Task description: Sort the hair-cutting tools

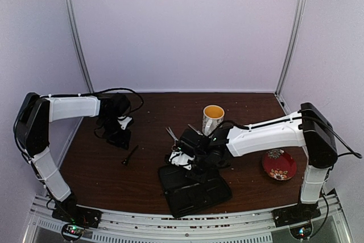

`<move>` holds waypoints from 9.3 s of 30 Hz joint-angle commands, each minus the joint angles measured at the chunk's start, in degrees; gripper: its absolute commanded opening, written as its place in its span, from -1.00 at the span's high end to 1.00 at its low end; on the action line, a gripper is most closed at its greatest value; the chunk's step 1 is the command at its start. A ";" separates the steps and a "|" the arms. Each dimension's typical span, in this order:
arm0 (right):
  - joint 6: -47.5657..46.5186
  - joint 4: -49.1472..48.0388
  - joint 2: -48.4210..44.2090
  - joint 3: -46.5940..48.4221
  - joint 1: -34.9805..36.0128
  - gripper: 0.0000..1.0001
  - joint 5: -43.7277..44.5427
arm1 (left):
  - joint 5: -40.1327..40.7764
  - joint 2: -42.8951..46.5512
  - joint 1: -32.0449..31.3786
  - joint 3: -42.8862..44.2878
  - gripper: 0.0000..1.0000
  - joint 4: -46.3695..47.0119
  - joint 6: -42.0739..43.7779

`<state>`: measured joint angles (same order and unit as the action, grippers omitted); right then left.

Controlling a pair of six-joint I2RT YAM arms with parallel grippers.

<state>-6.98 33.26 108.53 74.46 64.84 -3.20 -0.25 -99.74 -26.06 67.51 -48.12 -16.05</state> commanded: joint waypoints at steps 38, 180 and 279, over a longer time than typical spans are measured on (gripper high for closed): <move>7.14 3.50 6.19 4.50 -3.91 0.42 -6.02 | -0.76 0.91 0.63 0.56 0.27 -1.02 0.76; 7.95 -10.84 8.28 -5.11 -25.72 1.00 -58.38 | 27.71 -20.16 -47.75 25.95 1.00 -15.48 7.41; -17.39 14.73 -7.48 -10.33 -31.87 0.24 -31.78 | 12.64 -3.93 -40.64 0.62 1.00 16.13 -0.69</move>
<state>-24.05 47.00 100.18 63.51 32.29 -33.34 13.43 -101.67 -67.09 65.28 -34.81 -18.20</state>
